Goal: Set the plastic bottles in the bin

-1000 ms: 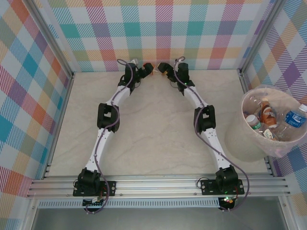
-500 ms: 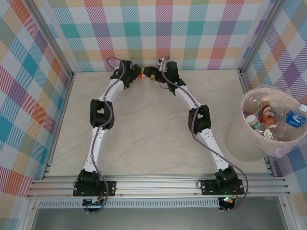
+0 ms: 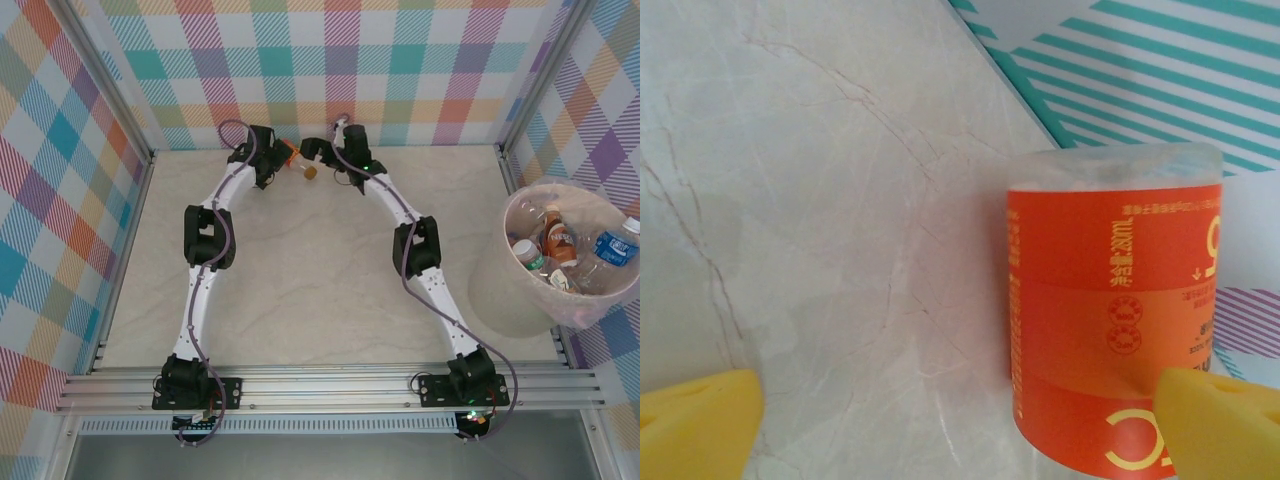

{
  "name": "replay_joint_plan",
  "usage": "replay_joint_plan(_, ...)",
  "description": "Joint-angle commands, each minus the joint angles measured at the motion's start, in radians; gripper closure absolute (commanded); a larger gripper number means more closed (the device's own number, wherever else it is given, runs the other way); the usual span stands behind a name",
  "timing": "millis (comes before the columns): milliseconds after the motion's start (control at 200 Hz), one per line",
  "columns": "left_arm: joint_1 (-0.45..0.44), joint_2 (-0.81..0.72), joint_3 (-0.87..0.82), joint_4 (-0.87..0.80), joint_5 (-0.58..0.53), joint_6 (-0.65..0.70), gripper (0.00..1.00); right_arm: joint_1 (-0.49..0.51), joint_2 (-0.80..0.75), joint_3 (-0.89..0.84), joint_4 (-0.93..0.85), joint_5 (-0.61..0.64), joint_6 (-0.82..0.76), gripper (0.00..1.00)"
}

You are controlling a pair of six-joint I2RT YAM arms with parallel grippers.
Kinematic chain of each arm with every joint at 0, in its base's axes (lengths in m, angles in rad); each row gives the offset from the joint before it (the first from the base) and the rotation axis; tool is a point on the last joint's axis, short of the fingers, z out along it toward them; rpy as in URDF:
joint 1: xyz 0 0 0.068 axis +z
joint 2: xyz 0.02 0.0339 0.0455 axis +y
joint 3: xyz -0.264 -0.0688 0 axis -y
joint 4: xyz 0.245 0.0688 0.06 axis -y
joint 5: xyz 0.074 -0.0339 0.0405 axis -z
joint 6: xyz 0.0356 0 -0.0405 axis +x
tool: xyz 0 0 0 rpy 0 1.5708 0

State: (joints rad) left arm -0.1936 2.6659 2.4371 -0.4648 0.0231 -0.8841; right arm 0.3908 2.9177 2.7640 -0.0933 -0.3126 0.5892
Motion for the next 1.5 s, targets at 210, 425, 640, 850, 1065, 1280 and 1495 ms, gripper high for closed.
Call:
replay_joint_plan(210,0.014,0.013,0.009,0.239,0.243,0.091,0.00,0.009,0.064,0.001,0.136,-0.231,0.094,0.00)
replay_joint_plan(425,0.012,0.062,0.142,-0.027,0.132,0.257,0.00,0.026,0.048,-0.003,0.228,-0.359,0.103,0.00)
replay_joint_plan(640,0.001,0.121,0.228,-0.111,0.178,0.362,0.00,0.022,-0.037,-0.058,0.253,-0.489,0.078,0.02)
replay_joint_plan(850,-0.017,0.130,0.233,-0.138,0.174,0.470,0.00,-0.048,-0.459,-0.617,0.363,-0.263,-0.030,0.01)
replay_joint_plan(1065,-0.068,0.168,0.281,-0.208,0.112,0.628,0.16,-0.124,-0.804,-0.986,0.208,-0.035,-0.122,0.00)
replay_joint_plan(1280,-0.110,0.170,0.277,-0.295,0.028,0.750,0.29,-0.141,-0.978,-1.164,0.128,0.087,-0.220,0.00)
replay_joint_plan(1495,-0.128,0.162,0.271,-0.372,-0.033,0.793,0.42,-0.143,-1.027,-1.209,0.106,0.119,-0.223,0.00)
